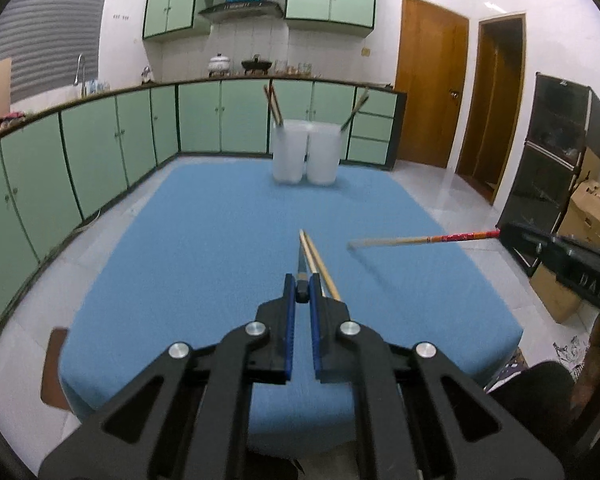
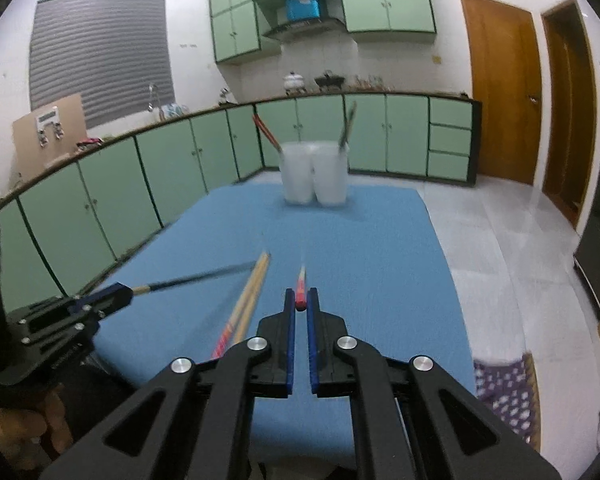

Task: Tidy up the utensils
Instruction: 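Drop the black chopstick into the holder with the left tool while the right tool drops its red chopstick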

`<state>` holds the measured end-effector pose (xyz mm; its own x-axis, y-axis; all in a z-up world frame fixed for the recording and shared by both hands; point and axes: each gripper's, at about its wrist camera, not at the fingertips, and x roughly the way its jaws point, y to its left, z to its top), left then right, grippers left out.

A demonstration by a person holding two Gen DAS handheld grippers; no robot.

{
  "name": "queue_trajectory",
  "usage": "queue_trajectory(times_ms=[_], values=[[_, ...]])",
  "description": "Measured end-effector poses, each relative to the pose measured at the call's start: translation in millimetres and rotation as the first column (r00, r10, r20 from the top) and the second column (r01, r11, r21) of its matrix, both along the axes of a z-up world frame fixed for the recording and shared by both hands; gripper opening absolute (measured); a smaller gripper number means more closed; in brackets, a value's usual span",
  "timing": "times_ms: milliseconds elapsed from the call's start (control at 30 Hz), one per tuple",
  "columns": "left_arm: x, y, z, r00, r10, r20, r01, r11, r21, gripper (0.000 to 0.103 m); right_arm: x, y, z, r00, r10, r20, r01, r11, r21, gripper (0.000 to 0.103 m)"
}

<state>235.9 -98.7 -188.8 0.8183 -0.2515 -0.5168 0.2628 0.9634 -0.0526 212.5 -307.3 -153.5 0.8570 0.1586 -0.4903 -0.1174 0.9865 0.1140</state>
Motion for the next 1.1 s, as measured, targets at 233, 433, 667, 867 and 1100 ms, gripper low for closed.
queue_trajectory(times_ms=[233, 433, 667, 867, 1100], values=[[34, 3, 51, 0.997, -0.035, 0.065, 0.034, 0.999, 0.023, 0.006, 50, 10, 51, 0.996, 0.085, -0.014, -0.086, 0.994, -0.063, 0.005], [73, 0, 74, 0.997, -0.057, 0.056, 0.055, 0.998, 0.038, 0.006, 98, 19, 71, 0.991, 0.128, -0.035, -0.131, 0.986, -0.099, 0.005], [111, -4, 90, 0.997, -0.071, 0.021, 0.071, 0.997, 0.033, 0.006, 138, 21, 89, 0.986, 0.156, -0.059, -0.161, 0.982, -0.095, 0.005], [137, -5, 105, 0.996, -0.088, 0.007, 0.088, 0.996, 0.026, 0.006, 159, 17, 112, 0.982, 0.175, -0.065, -0.18, 0.981, -0.077, 0.005], [172, -9, 146, 0.993, -0.111, 0.025, 0.111, 0.994, 0.008, 0.006, 189, 20, 155, 0.982, 0.182, -0.039, -0.186, 0.978, -0.096, 0.005]])
